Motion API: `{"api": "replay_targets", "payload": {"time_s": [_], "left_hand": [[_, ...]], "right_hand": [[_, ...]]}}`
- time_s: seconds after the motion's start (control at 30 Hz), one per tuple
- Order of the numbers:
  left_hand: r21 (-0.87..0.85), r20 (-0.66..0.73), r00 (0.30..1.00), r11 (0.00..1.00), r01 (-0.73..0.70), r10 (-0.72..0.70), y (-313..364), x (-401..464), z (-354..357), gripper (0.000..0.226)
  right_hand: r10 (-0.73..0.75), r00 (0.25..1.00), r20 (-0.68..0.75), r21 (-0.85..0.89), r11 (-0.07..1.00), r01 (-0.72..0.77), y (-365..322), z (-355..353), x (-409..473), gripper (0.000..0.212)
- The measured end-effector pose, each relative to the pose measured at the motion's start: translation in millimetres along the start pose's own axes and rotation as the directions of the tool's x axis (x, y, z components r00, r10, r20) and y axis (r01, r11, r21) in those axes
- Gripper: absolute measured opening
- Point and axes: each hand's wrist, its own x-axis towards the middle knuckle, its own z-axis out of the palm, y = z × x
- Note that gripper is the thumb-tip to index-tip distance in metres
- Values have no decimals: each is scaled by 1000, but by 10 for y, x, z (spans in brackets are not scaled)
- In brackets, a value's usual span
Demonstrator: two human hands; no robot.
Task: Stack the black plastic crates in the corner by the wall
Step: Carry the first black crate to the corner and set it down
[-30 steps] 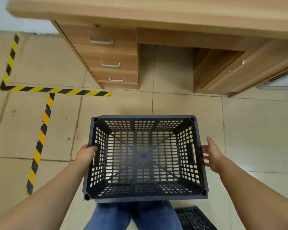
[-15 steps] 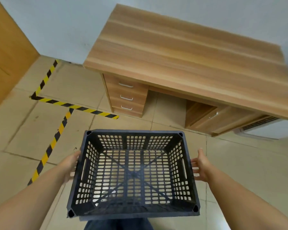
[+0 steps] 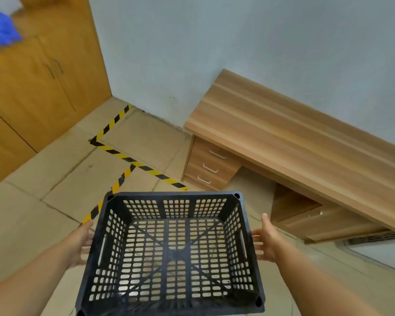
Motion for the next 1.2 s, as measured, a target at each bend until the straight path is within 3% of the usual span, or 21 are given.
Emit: {"api": "replay_targets", "payload": {"time_s": [0.37,0.57,0.83,1.2], "left_hand": [[-50,-47,998,998,-44,42,480,2,-1885,48],[-158,-114,993,986,-48,30,778,105,-2615,54],[-211,-196,981,977,-41,-1,1240,400,-2907,54],[-165,-213,977,985,-52,16,2565,857,-2937,59]], "right_hand": [[-28,999,38,14,1000,28,-516,1912,-582,85],[-39,994,99,21,999,37,-857,2627,-597,84],[-38,992,120,99,995,27,-1468,3130,-382,86],[-16,980,200,75,997,1,-2940,3353,72,88]]}}
